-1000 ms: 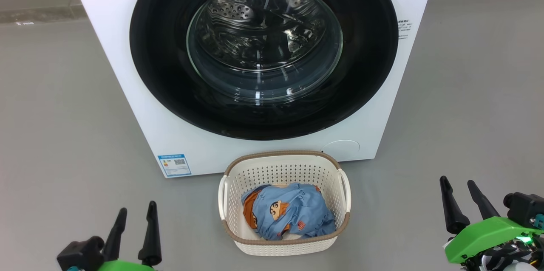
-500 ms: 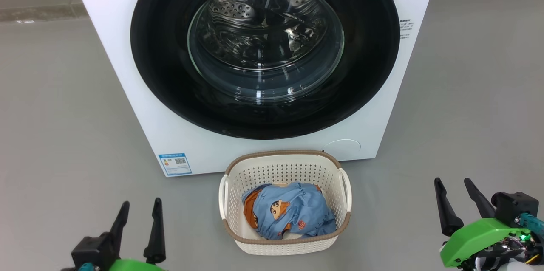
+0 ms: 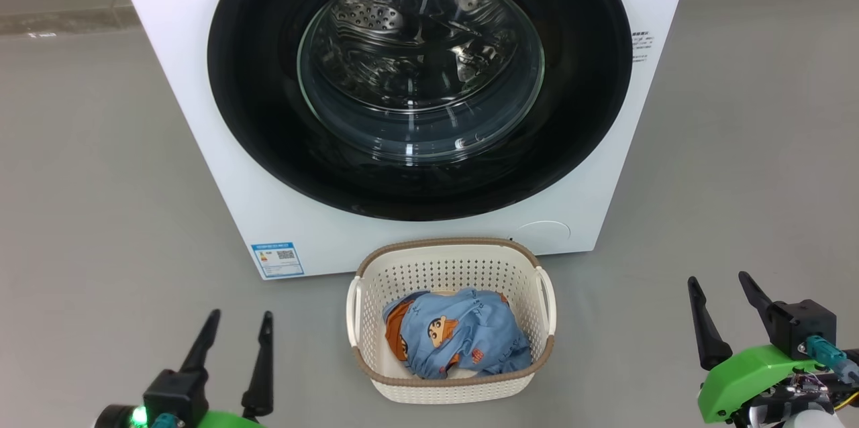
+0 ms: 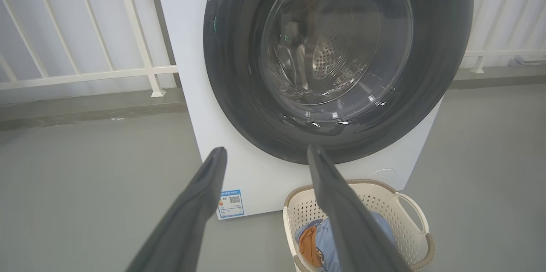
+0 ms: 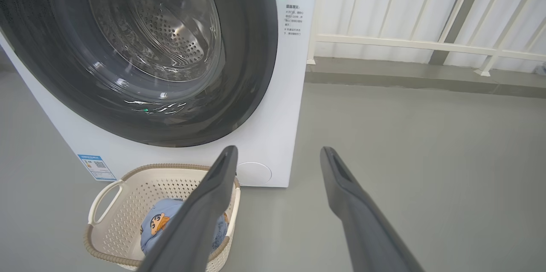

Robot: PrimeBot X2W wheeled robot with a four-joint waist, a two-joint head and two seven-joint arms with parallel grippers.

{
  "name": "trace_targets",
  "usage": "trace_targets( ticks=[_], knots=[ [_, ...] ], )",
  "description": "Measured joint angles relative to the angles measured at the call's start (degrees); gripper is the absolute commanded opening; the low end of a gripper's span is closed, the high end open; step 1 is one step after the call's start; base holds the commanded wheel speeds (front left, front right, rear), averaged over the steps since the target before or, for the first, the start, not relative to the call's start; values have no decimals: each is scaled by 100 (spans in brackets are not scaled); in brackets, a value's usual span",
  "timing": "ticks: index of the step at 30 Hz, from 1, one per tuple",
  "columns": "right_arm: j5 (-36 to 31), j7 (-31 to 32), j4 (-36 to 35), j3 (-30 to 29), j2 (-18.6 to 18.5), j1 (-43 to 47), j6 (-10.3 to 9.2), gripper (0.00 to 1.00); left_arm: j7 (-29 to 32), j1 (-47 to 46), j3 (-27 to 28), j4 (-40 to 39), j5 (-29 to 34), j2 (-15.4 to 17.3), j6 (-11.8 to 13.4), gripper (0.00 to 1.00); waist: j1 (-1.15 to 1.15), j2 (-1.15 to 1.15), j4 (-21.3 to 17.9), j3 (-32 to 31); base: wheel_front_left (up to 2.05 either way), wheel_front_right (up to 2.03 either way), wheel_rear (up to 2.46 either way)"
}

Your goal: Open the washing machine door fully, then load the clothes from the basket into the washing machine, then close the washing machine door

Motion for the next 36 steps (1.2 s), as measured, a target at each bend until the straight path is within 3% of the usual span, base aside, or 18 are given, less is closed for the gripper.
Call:
trace_targets(
  ticks=[3,36],
  knots=[
    [-231,-38,-53,-26,11,1,0,100,-58,-44,-10,26,155,-2,0,100,0,0,10,6,0,0,0],
    [-199,46,-146,38,4,12,0,100,-58,-51,41,199,151,-64,57,100,0,0,35,43,1,3,-4]
  ],
)
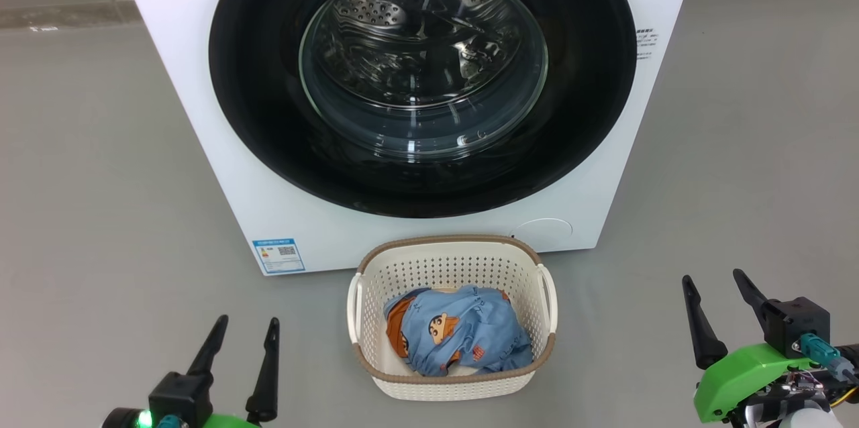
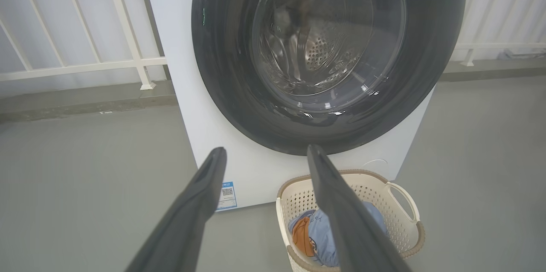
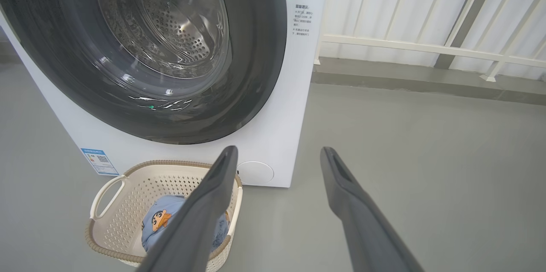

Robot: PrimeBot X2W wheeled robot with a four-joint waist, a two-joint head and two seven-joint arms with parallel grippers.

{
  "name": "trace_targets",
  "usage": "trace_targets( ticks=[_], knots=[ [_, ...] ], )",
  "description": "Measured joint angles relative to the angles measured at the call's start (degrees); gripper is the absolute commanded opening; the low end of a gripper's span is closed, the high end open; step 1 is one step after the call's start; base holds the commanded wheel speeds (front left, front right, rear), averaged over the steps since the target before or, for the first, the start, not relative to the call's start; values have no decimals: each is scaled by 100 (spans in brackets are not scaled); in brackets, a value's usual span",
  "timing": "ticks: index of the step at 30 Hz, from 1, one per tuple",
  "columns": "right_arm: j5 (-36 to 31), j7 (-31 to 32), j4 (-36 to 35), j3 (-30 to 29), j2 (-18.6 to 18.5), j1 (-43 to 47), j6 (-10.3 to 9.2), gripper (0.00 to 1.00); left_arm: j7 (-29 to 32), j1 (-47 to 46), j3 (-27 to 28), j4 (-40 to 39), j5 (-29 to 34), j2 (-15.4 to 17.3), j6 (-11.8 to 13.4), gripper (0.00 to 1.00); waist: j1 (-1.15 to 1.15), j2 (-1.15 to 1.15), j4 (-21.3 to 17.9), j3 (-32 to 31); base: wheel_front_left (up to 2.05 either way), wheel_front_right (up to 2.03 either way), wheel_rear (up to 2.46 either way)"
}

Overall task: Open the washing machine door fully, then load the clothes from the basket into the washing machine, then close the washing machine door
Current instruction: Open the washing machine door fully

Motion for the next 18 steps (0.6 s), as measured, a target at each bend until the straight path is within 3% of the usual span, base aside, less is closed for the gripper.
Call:
trace_targets(
  ticks=[7,18],
  knots=[
    [74,20,10,55,-7,0,0,100,0,-62,3,51,57,1,37,100,0,0,-10,7,63,63,-127],
    [81,19,45,54,-51,-1,1,100,0,-86,-2,56,98,-27,36,100,0,0,0,-21,119,119,-238]
  ],
)
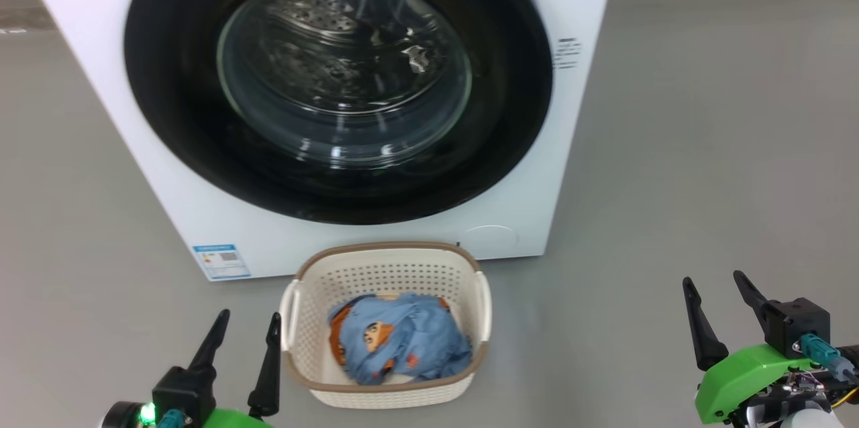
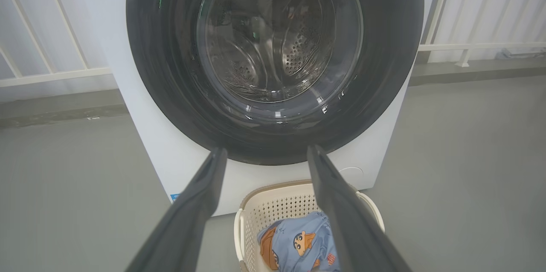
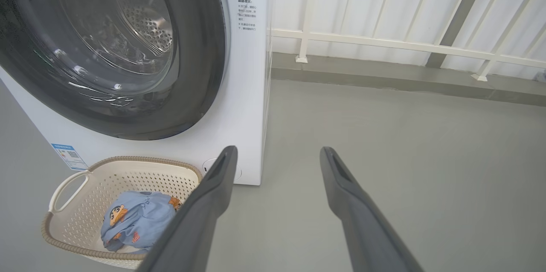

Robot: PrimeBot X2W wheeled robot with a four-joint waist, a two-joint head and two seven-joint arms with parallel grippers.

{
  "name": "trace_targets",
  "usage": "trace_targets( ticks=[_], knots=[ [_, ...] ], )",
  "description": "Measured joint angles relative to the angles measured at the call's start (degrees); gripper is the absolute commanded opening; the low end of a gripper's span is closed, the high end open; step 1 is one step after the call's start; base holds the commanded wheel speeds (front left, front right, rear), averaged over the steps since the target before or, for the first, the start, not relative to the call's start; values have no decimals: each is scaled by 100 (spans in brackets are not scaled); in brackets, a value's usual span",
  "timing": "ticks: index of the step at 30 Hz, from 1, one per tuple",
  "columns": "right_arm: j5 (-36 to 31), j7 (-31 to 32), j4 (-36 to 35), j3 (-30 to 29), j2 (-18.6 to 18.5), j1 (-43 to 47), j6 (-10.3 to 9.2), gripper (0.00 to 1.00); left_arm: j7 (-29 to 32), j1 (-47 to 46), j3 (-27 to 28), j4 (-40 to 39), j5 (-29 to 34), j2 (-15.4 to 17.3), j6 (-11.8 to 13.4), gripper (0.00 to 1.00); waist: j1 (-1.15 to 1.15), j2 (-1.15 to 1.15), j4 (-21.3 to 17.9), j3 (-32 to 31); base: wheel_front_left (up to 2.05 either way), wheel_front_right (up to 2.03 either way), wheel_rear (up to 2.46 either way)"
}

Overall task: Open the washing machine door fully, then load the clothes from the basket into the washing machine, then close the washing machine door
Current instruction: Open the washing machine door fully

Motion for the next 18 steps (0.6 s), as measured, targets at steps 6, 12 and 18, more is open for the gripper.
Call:
trace_targets(
  ticks=[6,12,18],
  knots=[
    [0,-1,20,-3,2,0,0,100,0,-2,10,-8,-1,-3,-53,100,0,0,-24,0,101,101,-202],
    [0,-7,26,-15,12,0,0,100,0,-2,8,-8,27,-3,-51,100,0,0,-38,17,54,54,-108],
    [7,-60,62,-25,13,-1,0,100,0,-2,3,-22,59,0,-49,100,0,0,-41,29,10,10,-19]
  ],
)
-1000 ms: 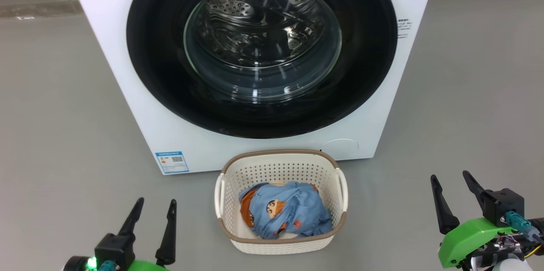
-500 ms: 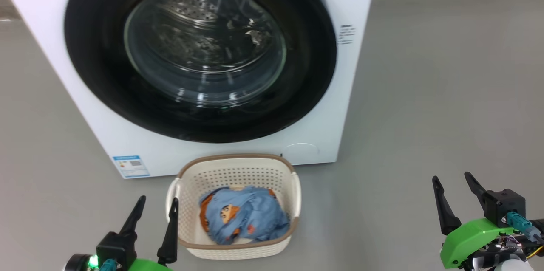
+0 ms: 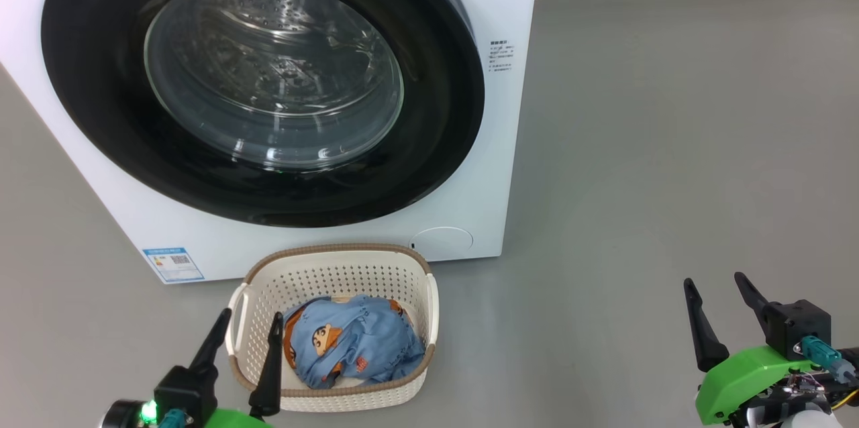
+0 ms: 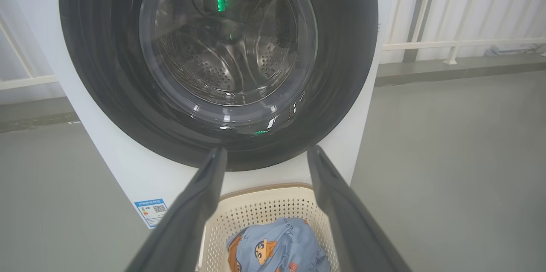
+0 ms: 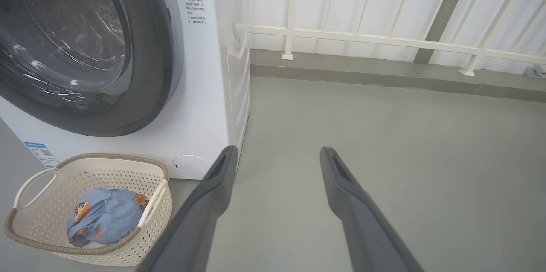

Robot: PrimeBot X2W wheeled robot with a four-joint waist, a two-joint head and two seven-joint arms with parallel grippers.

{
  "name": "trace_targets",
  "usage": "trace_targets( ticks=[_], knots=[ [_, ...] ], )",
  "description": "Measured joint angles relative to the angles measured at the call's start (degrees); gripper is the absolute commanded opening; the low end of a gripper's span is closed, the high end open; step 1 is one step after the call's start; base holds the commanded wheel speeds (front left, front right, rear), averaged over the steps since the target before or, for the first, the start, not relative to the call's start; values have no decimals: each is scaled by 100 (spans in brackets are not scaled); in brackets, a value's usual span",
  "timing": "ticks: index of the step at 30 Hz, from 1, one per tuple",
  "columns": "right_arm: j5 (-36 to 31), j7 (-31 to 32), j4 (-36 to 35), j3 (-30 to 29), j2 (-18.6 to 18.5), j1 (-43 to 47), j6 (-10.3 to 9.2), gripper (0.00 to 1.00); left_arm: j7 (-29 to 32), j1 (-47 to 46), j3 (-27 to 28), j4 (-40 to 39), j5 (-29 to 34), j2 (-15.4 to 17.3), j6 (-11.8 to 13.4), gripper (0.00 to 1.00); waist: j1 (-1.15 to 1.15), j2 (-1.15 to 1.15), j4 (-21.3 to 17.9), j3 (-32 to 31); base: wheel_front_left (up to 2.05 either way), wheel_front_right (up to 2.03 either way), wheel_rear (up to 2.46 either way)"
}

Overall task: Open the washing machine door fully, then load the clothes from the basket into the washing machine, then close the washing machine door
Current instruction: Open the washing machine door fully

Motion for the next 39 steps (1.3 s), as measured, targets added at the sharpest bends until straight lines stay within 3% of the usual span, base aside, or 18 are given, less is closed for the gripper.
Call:
trace_targets(
  ticks=[30,37,39],
  knots=[
    [10,-62,23,-86,63,-93,0,100,0,-70,-104,1,41,37,0,100,0,0,4,236,0,0,0],
    [588,-67,54,-155,102,-243,0,100,0,-172,-120,-56,41,35,7,100,0,0,23,461,0,0,0],
    [1044,-58,86,-218,140,-394,0,100,0,-209,-132,-64,41,32,8,100,0,0,29,534,0,0,0]
  ],
)
